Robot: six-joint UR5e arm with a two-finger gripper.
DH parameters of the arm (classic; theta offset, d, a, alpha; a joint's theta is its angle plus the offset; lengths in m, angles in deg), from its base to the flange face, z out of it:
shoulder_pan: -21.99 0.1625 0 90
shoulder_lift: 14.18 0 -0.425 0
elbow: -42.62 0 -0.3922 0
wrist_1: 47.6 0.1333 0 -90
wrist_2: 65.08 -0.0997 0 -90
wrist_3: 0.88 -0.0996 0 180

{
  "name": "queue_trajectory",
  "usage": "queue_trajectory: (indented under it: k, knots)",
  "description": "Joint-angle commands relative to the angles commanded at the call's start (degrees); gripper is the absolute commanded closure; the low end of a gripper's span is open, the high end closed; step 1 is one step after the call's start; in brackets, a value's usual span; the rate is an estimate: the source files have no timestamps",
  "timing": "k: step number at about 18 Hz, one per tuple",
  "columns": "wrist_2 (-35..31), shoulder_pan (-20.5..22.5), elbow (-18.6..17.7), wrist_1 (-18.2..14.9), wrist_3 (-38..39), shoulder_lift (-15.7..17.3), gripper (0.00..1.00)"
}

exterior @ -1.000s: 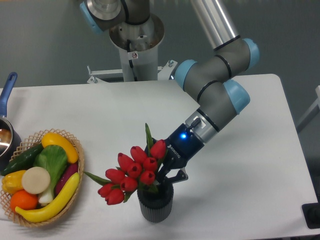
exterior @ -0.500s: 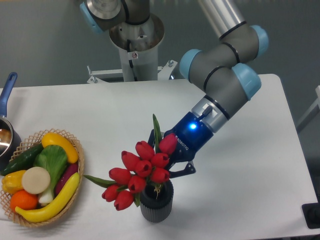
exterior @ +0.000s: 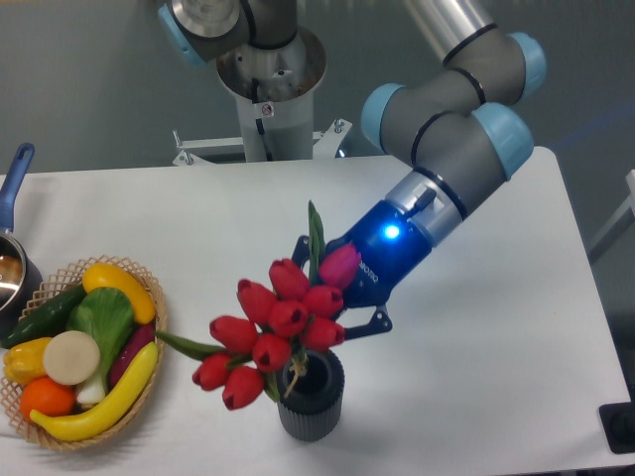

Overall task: Pick up the flowers from the vase
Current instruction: 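Lift the gripped tulips straight up out of the grey vase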

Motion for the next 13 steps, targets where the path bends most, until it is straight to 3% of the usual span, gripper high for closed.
queue_trajectory:
  k: [7, 13]
  knots:
    - [1.32, 0.97, 3.07, 0.0, 0.0, 0.27, 1.0]
    - [0.1, 5.0, 4.57, 0.0, -0.35, 1.32, 1.0]
